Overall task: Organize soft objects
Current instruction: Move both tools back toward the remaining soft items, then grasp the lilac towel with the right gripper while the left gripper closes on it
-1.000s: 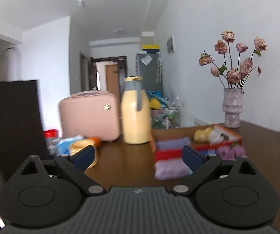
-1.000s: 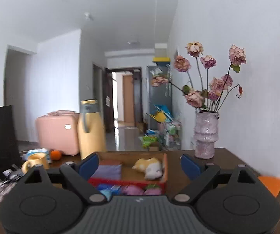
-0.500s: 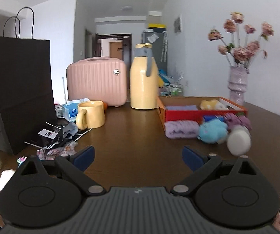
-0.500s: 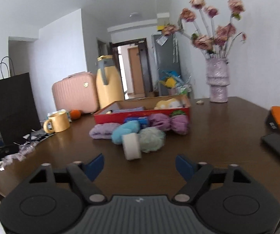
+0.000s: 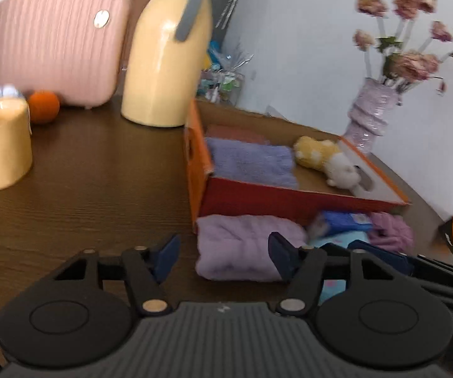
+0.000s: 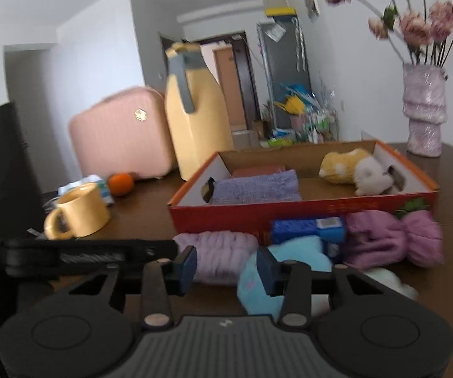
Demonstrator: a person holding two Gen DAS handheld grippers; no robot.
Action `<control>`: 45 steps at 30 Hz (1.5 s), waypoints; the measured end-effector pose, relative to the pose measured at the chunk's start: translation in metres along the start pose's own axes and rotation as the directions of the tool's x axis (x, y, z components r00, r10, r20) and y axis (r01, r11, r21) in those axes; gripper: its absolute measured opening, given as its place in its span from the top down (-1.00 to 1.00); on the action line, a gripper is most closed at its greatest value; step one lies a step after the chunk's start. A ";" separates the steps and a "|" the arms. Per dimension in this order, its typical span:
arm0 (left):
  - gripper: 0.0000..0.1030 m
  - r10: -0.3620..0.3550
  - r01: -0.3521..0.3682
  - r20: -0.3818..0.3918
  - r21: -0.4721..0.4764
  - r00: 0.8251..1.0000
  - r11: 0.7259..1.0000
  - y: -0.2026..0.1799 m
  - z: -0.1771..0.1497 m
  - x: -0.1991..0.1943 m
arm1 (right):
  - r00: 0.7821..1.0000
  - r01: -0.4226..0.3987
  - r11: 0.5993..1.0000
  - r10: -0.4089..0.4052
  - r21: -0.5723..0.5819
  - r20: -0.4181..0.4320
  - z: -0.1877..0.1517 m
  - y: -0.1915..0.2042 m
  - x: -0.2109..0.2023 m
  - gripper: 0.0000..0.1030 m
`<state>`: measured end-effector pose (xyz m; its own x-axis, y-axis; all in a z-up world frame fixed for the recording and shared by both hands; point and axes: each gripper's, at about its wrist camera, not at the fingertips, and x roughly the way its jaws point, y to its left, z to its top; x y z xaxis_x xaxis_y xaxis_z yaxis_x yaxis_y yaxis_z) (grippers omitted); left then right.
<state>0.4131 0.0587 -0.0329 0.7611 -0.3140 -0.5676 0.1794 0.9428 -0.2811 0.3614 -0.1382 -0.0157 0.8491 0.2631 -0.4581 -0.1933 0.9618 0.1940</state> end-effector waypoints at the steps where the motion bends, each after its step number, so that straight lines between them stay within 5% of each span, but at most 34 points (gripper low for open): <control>1: -0.17 -0.009 0.008 -0.018 -0.019 1.000 1.000 0.005 -0.004 0.008 | 1.000 0.015 1.000 -0.015 0.010 -0.019 0.002 -0.001 0.011 0.23; 2: -0.12 -0.017 0.016 -0.026 -0.031 1.000 0.999 0.008 -0.006 0.013 | 0.999 0.022 0.999 -0.021 0.030 -0.036 0.004 -0.003 0.022 0.23; 5: 0.53 -0.067 0.067 -0.042 0.018 0.997 0.998 0.005 -0.010 0.019 | 0.997 0.028 1.000 -0.027 0.014 -0.072 0.004 -0.006 0.043 0.25; 9: 0.69 -0.032 0.034 -0.050 0.040 0.998 0.999 0.001 -0.009 0.007 | 0.996 0.027 0.999 -0.030 -0.029 -0.082 0.003 -0.005 0.052 0.23; 16: 0.74 -0.031 0.030 -0.026 -0.054 0.999 0.998 0.013 -0.024 -0.043 | 0.998 -0.023 0.997 0.019 -0.071 -0.056 0.003 0.001 0.023 0.15; 19: 0.74 -0.078 0.076 -0.014 -0.113 0.997 0.991 0.010 -0.055 -0.082 | 0.999 -0.041 0.985 0.041 -0.165 -0.003 -0.008 0.010 -0.020 -0.06; 24: 0.74 -0.124 0.108 -0.059 -0.228 0.991 0.968 -0.009 -0.110 -0.126 | 0.992 -0.123 0.979 0.120 -0.163 -0.032 -0.041 0.002 -0.084 -0.06; 35: 0.66 -0.177 0.170 -0.117 -0.065 0.977 0.983 -0.079 -0.144 -0.149 | 0.988 -0.101 0.993 0.108 0.065 -0.111 -0.107 -0.048 -0.153 0.06; 45: 0.51 -0.071 0.068 -0.082 -0.041 0.994 0.997 -0.075 -0.148 -0.155 | 0.982 -0.138 0.982 0.153 0.130 -0.112 -0.117 -0.055 -0.142 0.31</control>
<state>0.1892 0.0195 -0.0386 0.6927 -0.3883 -0.6078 0.2050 0.9140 -0.3502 0.1941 -0.2192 -0.0629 0.7494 0.4135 -0.5172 -0.2429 0.8982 0.3662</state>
